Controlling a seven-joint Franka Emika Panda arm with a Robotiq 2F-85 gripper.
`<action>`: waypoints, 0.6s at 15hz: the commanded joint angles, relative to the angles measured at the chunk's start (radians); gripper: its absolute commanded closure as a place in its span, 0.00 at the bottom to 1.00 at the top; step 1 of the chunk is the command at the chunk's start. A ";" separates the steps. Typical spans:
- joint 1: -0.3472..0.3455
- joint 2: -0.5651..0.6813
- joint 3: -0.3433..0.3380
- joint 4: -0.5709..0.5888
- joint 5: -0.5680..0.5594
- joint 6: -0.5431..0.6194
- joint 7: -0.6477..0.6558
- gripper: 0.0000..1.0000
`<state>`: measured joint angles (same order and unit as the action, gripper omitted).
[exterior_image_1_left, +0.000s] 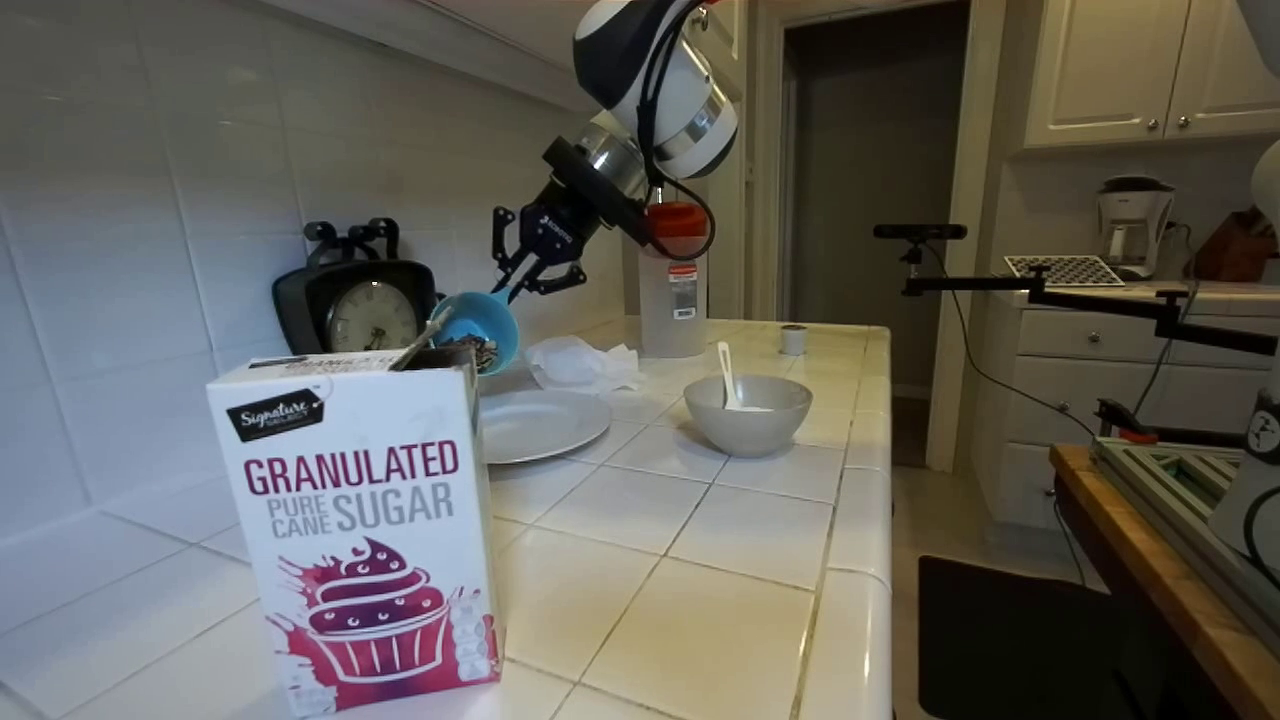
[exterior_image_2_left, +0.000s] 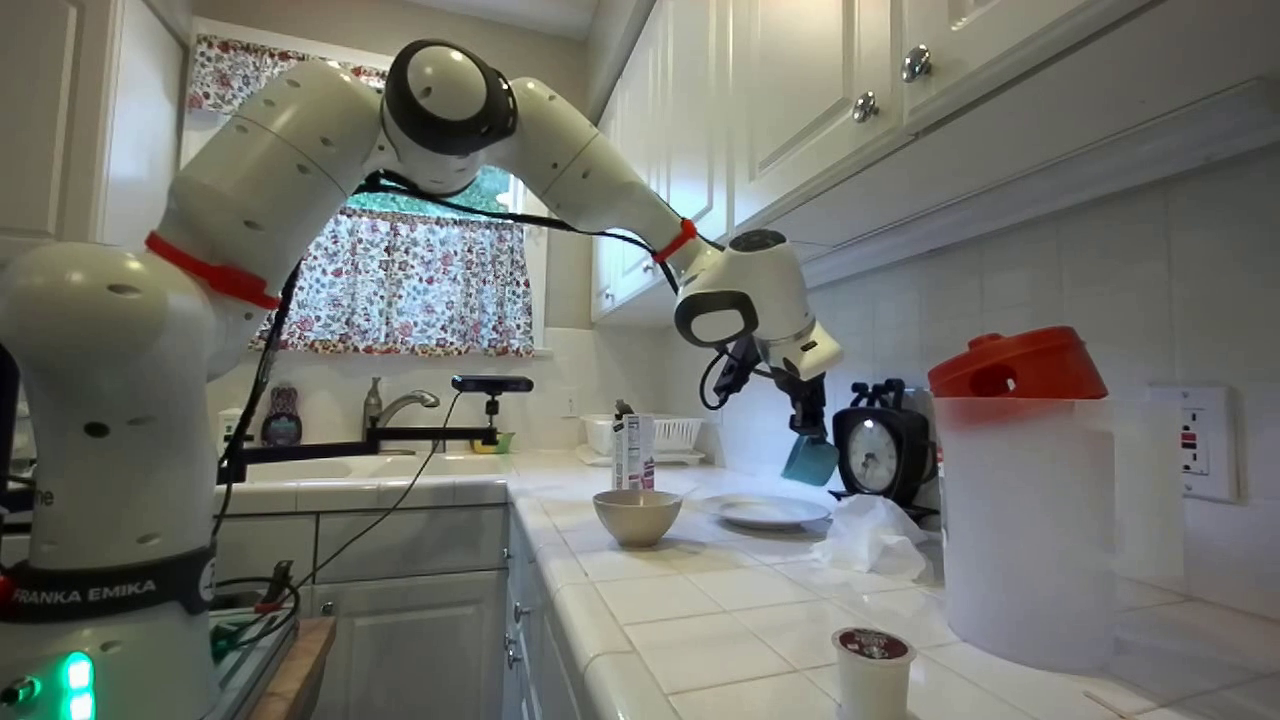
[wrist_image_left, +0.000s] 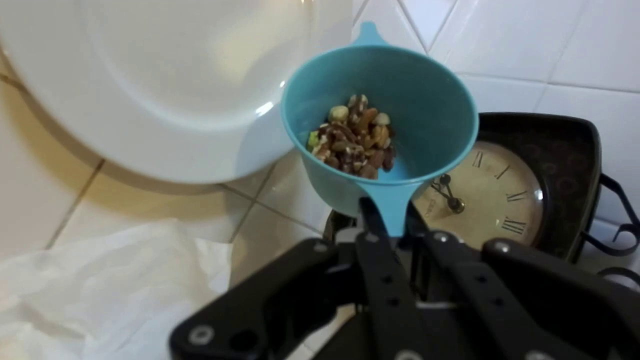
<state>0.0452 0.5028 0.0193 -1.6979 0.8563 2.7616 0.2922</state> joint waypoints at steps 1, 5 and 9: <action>0.011 -0.026 0.007 -0.038 -0.023 0.068 0.016 0.97; 0.012 -0.076 0.008 -0.098 -0.027 0.083 0.014 0.97; 0.012 -0.123 0.007 -0.164 0.005 0.063 -0.027 0.97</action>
<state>0.0606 0.4345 0.0202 -1.7892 0.8540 2.8263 0.2908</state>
